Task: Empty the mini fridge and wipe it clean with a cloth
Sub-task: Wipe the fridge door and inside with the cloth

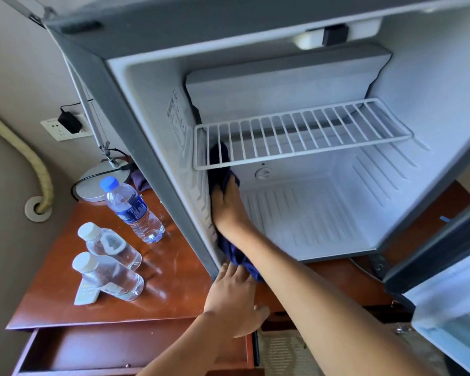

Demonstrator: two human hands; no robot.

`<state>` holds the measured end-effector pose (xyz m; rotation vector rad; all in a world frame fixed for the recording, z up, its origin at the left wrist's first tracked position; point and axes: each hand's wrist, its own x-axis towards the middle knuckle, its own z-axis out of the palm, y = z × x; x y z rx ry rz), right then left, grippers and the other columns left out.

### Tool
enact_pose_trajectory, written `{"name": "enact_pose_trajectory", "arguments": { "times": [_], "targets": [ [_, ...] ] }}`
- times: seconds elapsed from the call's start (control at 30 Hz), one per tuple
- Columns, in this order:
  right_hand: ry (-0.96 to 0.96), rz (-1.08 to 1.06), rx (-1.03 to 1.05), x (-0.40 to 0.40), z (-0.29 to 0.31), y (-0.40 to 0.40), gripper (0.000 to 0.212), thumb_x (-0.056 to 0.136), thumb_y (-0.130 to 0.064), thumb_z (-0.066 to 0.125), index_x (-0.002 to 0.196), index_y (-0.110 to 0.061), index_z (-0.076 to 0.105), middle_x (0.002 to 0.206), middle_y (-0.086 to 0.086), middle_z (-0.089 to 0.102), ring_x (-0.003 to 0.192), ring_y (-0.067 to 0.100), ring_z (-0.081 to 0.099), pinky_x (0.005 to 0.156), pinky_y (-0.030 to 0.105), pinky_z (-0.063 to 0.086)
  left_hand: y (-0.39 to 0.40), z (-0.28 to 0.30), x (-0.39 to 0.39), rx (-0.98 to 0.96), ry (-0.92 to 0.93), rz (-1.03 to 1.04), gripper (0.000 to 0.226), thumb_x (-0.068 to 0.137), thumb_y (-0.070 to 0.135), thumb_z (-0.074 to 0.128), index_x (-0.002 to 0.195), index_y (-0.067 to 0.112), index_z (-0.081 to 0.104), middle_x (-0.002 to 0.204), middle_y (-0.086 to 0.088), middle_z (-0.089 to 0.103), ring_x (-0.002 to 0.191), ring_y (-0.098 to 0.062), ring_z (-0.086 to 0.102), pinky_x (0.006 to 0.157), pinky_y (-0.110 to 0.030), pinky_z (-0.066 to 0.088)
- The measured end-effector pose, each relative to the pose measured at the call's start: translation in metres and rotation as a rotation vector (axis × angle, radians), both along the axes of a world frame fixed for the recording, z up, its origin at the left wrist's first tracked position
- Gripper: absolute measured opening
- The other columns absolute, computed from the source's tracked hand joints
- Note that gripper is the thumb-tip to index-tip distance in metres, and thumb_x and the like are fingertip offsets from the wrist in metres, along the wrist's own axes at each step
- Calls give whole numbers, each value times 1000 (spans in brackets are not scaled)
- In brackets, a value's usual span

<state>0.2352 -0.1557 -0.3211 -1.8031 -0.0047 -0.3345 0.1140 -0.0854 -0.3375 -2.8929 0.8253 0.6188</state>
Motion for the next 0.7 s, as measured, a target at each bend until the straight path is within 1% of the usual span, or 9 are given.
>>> {"name": "enact_pose_trajectory", "arguments": {
  "times": [0.1,0.17,0.23,0.27,0.33,0.43,0.5,0.6,0.7],
  "targets": [
    [90,131,-464,-43,-57,-29,29,101,-22,49,128,-14,47,126,13,56,110,37,58,85,43,47,-3,-9,3,12,45,25,56,89,54,49,132,19,56,128,-5,60,123,-29,53,112,-40,33],
    [-1,169,-737,-45,-64,-53,23,90,-17,58,112,-10,59,116,13,60,106,37,57,79,45,51,-2,-17,6,11,-1,4,56,88,53,48,132,20,54,132,-5,58,129,-29,48,118,-39,28],
    [-128,87,-897,-29,-62,-77,32,77,-17,59,108,-15,69,109,12,66,98,38,63,70,44,56,2,-26,8,-16,-42,-33,70,87,50,47,150,20,40,156,-7,39,151,-30,25,127,-42,12],
    [-156,-55,-922,-20,-57,-89,37,77,-16,55,111,-19,71,106,11,67,94,38,64,67,42,55,4,-29,10,-30,-59,-64,80,87,49,45,160,21,26,168,-7,19,158,-29,4,129,-44,4],
    [-14,-432,-712,-6,-33,-111,37,88,-11,53,123,-19,64,112,11,64,100,37,62,70,40,51,6,-33,12,-60,-51,-70,93,86,46,44,165,24,1,171,-4,-18,155,-25,-28,129,-46,-3],
    [-38,-726,-184,16,4,-113,39,95,-12,61,128,4,49,126,23,52,111,35,51,84,31,39,5,-38,13,-99,-42,-57,91,87,46,47,164,29,0,166,-4,-33,151,-23,-36,129,-46,-6],
    [-130,-562,-230,24,8,-91,55,97,-16,62,139,9,38,138,28,39,115,32,47,91,25,40,5,-38,11,-111,-38,-49,95,89,47,48,163,33,-9,163,-2,-40,149,-23,-39,129,-46,-7],
    [-19,-8,-627,32,-35,-62,68,102,-30,54,158,-20,18,159,17,22,122,44,54,88,47,56,6,-38,12,-105,-26,-40,100,91,49,47,159,36,-25,160,2,-44,147,-20,-43,129,-45,-9],
    [-2,248,-1030,43,-72,-61,75,101,-23,49,162,-31,5,145,17,51,112,40,61,83,45,55,8,-34,14,-116,-4,-52,97,92,47,47,160,38,-22,163,4,-40,149,-18,-39,129,-43,-8]
  ]
}}
